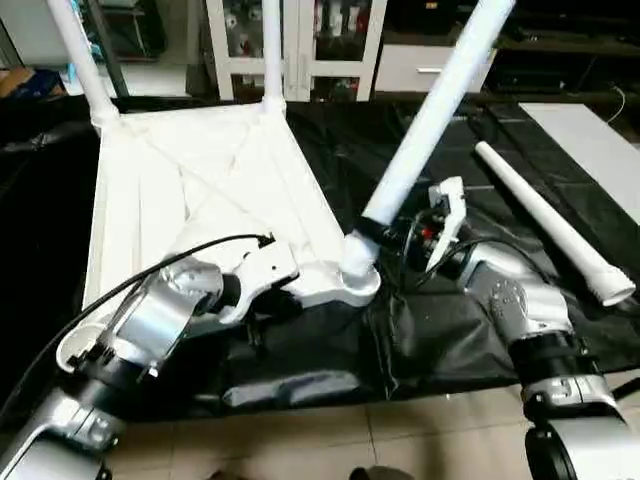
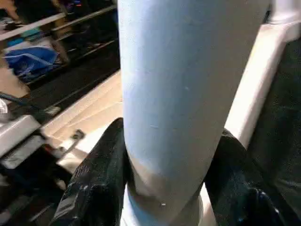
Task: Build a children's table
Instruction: Insert table leg to table base
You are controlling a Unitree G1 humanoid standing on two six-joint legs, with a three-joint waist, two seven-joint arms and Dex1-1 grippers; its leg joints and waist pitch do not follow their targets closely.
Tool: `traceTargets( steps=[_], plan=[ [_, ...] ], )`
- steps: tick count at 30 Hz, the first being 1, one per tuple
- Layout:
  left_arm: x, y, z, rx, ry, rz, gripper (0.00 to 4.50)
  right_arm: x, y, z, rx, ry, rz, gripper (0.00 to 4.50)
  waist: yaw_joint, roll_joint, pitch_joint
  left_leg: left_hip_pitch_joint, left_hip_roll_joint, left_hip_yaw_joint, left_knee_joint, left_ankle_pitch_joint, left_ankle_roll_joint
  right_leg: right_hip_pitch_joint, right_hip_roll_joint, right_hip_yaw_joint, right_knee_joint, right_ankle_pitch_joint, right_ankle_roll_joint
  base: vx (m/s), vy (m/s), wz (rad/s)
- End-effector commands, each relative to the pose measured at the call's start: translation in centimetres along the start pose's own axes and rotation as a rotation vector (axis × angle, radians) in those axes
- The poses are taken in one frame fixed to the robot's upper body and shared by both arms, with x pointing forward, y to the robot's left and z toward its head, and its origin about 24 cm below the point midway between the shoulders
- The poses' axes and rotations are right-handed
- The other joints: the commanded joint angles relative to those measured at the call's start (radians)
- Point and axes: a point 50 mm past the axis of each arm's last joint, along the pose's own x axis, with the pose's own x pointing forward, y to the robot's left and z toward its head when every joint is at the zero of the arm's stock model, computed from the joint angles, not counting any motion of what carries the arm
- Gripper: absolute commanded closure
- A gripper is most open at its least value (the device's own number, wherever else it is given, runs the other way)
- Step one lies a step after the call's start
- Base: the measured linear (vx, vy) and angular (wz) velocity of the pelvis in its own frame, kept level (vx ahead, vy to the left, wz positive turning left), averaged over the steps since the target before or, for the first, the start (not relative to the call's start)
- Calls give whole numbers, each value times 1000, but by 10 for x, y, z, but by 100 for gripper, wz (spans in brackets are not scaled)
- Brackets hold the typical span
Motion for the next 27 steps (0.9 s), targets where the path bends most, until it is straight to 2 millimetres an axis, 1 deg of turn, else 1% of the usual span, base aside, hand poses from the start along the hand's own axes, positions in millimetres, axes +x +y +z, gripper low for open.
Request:
traceTargets(
  steps=[1,2,3,5,6,7,9,10,11,12,13,14,15,16,17,18,19,20,21,22,23,24,25,26,27],
  plan=[
    [11,-14,-14,-79,0,-40,450,-3,3,-1,-24,13,5,266,2,-10,-70,13,15,4,-69,-165,60,54,-27,25,-64,-254,-205,0,0,0],
    [10,-14,-14,-80,-1,-38,450,-3,3,-1,-26,14,3,266,2,-11,-70,13,14,5,-69,-166,58,54,-27,25,-64,-252,-207,0,0,0],
    [10,-14,-13,-87,-11,-25,450,-6,2,-4,-37,22,-19,266,0,-14,-68,12,14,6,-70,-170,58,53,-26,26,-65,-255,-207,0,0,0],
    [9,-15,-12,-93,-24,-23,450,-8,2,-5,-42,28,-24,266,1,-17,-65,10,13,5,-71,-178,56,53,-27,27,-67,-275,-198,0,0,0],
    [9,-14,-10,-90,-42,-10,450,-9,2,-6,-50,32,-30,266,2,-18,-65,11,13,5,-71,-185,54,52,-27,27,-70,-292,-192,0,0,0],
    [8,-12,-3,-67,-99,31,450,-10,3,-2,-84,13,-66,266,0,-20,-64,8,12,4,-72,-189,52,53,-27,26,-70,-309,-182,0,0,0],
    [7,-10,0,-44,-116,66,450,-10,2,1,-97,5,-105,266,1,-19,-64,11,13,5,-72,-194,45,50,-28,28,-75,-328,-170,0,0,0],
    [6,-5,2,-31,-121,129,450,-11,0,9,-116,-14,-162,266,1,-15,-65,11,13,5,-73,-200,40,48,-26,28,-76,-332,-165,0,0,0],
    [5,-4,6,-41,-149,148,450,-14,0,18,-130,-55,-197,266,1,-10,-67,13,12,4,-72,-200,37,49,-25,28,-74,-327,-164,0,0,0],
    [4,-3,8,-52,-171,148,450,-15,0,23,-137,-83,-212,266,0,-15,-68,11,11,6,-71,-198,35,49,-24,28,-74,-320,-161,0,0,0],
    [3,-3,11,-56,-194,150,450,-18,1,27,-157,-100,-229,266,3,-6,-70,13,11,5,-72,-194,33,50,-24,28,-73,-314,-157,0,0,0],
    [2,-1,15,-82,-216,164,450,-20,3,29,-192,-98,-241,266,10,-16,-66,-44,-8,-33,-90,-179,93,92,-44,-13,-58,-281,-160,0,0,0],
    [2,1,17,-99,-225,175,450,-21,5,29,-216,-91,-246,266,3,-1,-74,-42,-9,-39,-88,-144,131,97,-47,-26,-61,-234,-167,-4,-15,27],
    [3,1,19,-102,-233,164,450,-23,7,27,-237,-74,-246,266,-9,11,-75,-39,-17,-56,-73,-113,221,88,-54,-47,-62,-178,-209,-3,-15,27],
    [3,1,21,-101,-237,153,450,-24,8,25,-248,-62,-244,266,-14,8,-79,-47,-19,-66,-68,-162,255,108,-66,-61,-69,-225,-221,12,-6,47],
    [4,1,22,-95,-236,144,450,-25,8,24,-255,-54,-245,266,-15,9,-77,-48,-19,-69,-68,-205,253,115,-75,-70,-78,-282,-219,13,-10,41],
    [5,1,23,-80,-234,139,450,-26,8,22,-254,-52,-247,266,-18,16,-63,-50,-17,-76,-75,-328,219,128,-79,-91,-95,-467,-195,13,-10,41],
    [5,1,24,-76,-233,136,450,-27,8,22,-253,-52,-249,266,-27,32,-49,-46,-20,-82,-78,-479,151,146,-78,-118,-117,-666,-152,23,-1,38],
    [6,1,24,-62,-227,135,450,-28,8,20,-251,-49,-254,266,-34,38,-45,-45,-22,-84,-77,-544,119,157,-78,-131,-122,-745,-127,31,13,42],
    [7,2,25,-52,-223,134,450,-28,8,20,-250,-46,-258,266,-40,38,-45,-44,-29,-83,-74,-593,90,179,-82,-141,-131,-812,-98,31,13,42],
    [7,1,25,-53,-223,127,450,-29,7,19,-249,-45,-259,266,-43,36,-47,-44,-33,-81,-69,-583,90,191,-87,-139,-138,-827,-93,46,5,54],
    [8,0,25,-52,-221,123,450,-30,8,18,-245,-45,-262,266,-43,38,-40,-40,-34,-75,-60,-542,101,200,-98,-139,-153,-849,-95,26,-2,30],
    [8,0,25,-52,-221,121,450,-30,8,18,-243,-46,-264,266,-52,40,-41,-48,-32,-75,-54,-499,111,220,-101,-145,-161,-847,-100,71,-1,57],
    [8,0,24,-52,-218,122,450,-31,9,17,-243,-45,-263,266,-53,44,-42,-49,-31,-75,-58,-474,122,233,-96,-150,-163,-822,-107,105,13,58],
    [8,0,23,-54,-213,121,450,-32,10,16,-245,-43,-266,266,-58,46,-41,-47,-32,-78,-63,-463,131,239,-87,-151,-161,-790,-114,175,29,90]
  ],
)
